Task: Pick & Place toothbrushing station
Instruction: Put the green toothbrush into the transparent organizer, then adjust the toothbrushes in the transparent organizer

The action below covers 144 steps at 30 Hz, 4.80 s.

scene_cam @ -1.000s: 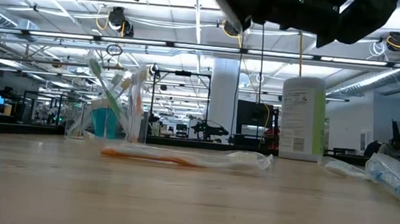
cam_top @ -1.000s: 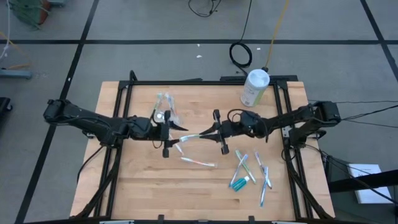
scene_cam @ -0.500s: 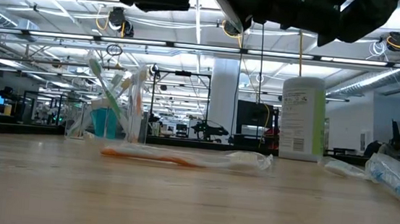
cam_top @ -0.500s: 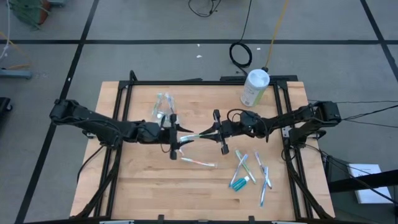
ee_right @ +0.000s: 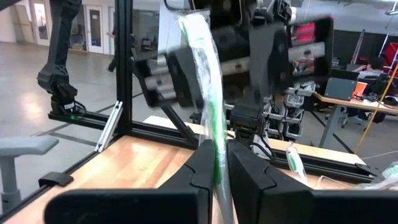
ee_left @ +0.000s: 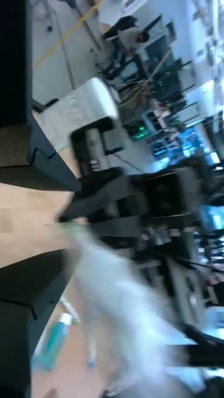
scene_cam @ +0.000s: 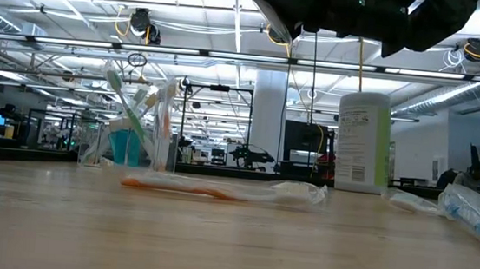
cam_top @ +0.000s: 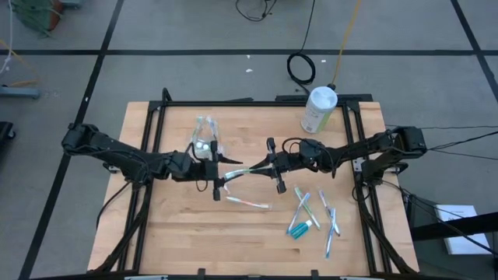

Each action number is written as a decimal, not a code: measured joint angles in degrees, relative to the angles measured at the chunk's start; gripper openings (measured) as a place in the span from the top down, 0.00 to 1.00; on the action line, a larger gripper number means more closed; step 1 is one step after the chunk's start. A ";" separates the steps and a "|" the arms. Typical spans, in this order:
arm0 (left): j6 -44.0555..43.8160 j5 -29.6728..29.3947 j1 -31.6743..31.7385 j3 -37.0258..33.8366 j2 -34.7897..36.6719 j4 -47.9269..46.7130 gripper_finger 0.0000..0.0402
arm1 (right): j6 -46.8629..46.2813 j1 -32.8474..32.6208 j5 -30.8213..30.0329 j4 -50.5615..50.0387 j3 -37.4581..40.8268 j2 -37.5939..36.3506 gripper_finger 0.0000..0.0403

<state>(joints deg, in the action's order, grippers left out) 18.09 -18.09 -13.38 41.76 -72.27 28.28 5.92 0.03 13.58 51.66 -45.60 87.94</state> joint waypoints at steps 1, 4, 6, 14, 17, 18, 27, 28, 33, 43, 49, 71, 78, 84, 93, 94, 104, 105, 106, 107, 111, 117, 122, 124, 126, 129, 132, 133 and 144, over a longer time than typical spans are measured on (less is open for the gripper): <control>0.30 0.02 -0.03 0.00 0.05 0.77 0.58 | 0.04 0.00 -0.02 0.04 0.00 0.00 0.95; 1.09 0.04 -0.01 0.00 0.06 1.10 0.59 | 0.06 0.00 -0.04 0.15 0.00 0.00 0.95; 1.11 0.04 -0.01 0.00 0.04 1.11 0.62 | 0.22 0.00 -0.07 0.17 0.00 0.00 0.95; 0.92 0.04 0.01 0.00 0.04 -0.31 0.87 | 1.00 -0.01 -4.75 -0.60 0.00 0.00 0.87; -0.14 -0.03 0.01 0.00 0.04 -1.42 0.95 | 0.92 0.00 -5.73 -2.84 0.00 -0.02 0.83; -0.66 -0.33 0.01 0.00 0.04 -1.72 0.97 | 1.27 0.00 -6.62 -3.85 0.00 -0.02 0.81; -8.77 -21.04 -2.42 -0.02 1.52 -8.80 0.97 | 3.85 0.06 -15.80 -9.89 0.00 -0.32 0.67; -8.33 -23.45 -3.33 -0.04 2.96 -10.07 0.98 | 3.94 0.04 -15.80 -10.52 0.00 -0.35 0.65; -14.05 -30.75 -8.68 2.51 10.72 -23.30 0.95 | 3.97 0.04 -15.30 -13.31 0.00 -0.32 0.61; -41.97 -37.31 -3.40 16.69 23.63 -70.38 0.96 | 3.80 0.04 -15.28 -13.42 -0.02 -0.31 0.61; -56.41 -31.78 5.65 15.59 26.07 -85.51 0.97 | 3.80 0.04 -15.28 -13.32 -0.02 -0.31 0.61; -54.81 -17.84 26.56 -1.80 22.64 -70.00 0.93 | 3.80 0.04 -15.26 -13.36 -0.02 -0.31 0.61; -51.14 -13.61 30.45 -4.82 22.67 -69.44 0.92 | 3.80 0.04 -15.26 -13.34 -0.02 -0.31 0.61; -47.79 -12.32 33.03 -6.33 22.69 -67.95 0.91 | 3.80 0.02 -15.26 -12.86 -0.02 -0.31 0.61; -37.84 -9.89 35.47 -7.67 22.67 -60.24 0.70 | 3.89 0.02 -15.27 -12.01 -0.02 -0.31 0.61; -37.32 -9.63 35.68 -7.67 22.67 -59.81 0.68 | 3.87 0.02 -15.28 -12.00 -0.02 -0.31 0.61; -32.81 -5.92 34.90 -2.31 25.01 -60.25 0.51 | 3.95 0.02 -15.28 -12.02 -0.02 -0.31 0.61; -32.03 -6.04 34.69 -0.89 25.39 -60.48 0.51 | 3.95 0.02 -15.28 -12.00 -0.02 -0.31 0.61; -31.54 -6.22 34.55 0.59 25.82 -60.77 0.50 | 3.95 0.02 -15.28 -12.00 -0.02 -0.31 0.61; -31.38 -6.46 34.42 2.05 26.24 -61.43 0.50 | 3.95 0.02 -15.27 -12.02 -0.02 -0.30 0.61; -30.98 -3.69 32.92 6.32 27.75 -63.07 0.50 | 3.43 0.03 -15.26 -12.05 -0.02 -0.31 0.61; -30.29 8.98 28.12 6.76 28.55 -63.24 0.50 | 2.29 0.02 -15.04 -14.14 -0.02 -0.31 0.61; -31.74 12.19 22.04 6.11 27.17 -63.01 0.50 | 1.36 -0.12 -14.63 -16.96 -0.02 -0.31 0.61; -31.75 12.19 19.26 5.38 26.41 -62.35 0.50 | 4.33 -0.59 -13.08 -18.85 -0.02 -0.55 0.61; -32.16 12.22 16.34 4.14 25.51 -61.18 0.50 | 6.70 -1.36 -12.01 -20.13 0.01 -1.20 0.61; -34.75 12.24 11.98 2.26 23.98 -58.65 0.50 | 5.45 -1.81 -11.82 -20.44 -0.42 -1.33 0.61; -36.44 12.09 7.76 1.70 22.24 -56.41 0.50 | 2.42 -1.59 -12.11 -20.15 -0.39 -1.29 0.61; -36.48 12.09 6.43 1.63 21.87 -56.63 0.50 | 2.16 -1.57 -12.10 -20.13 -0.39 -1.30 0.61; -38.67 12.10 -5.35 -0.71 14.85 -65.70 0.50 | 2.25 -1.55 -11.99 -20.34 -0.39 -1.29 0.61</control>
<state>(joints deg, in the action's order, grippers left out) -20.58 -5.99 -18.73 41.04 -57.42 -37.42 8.16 -1.52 1.59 31.32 -46.00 86.65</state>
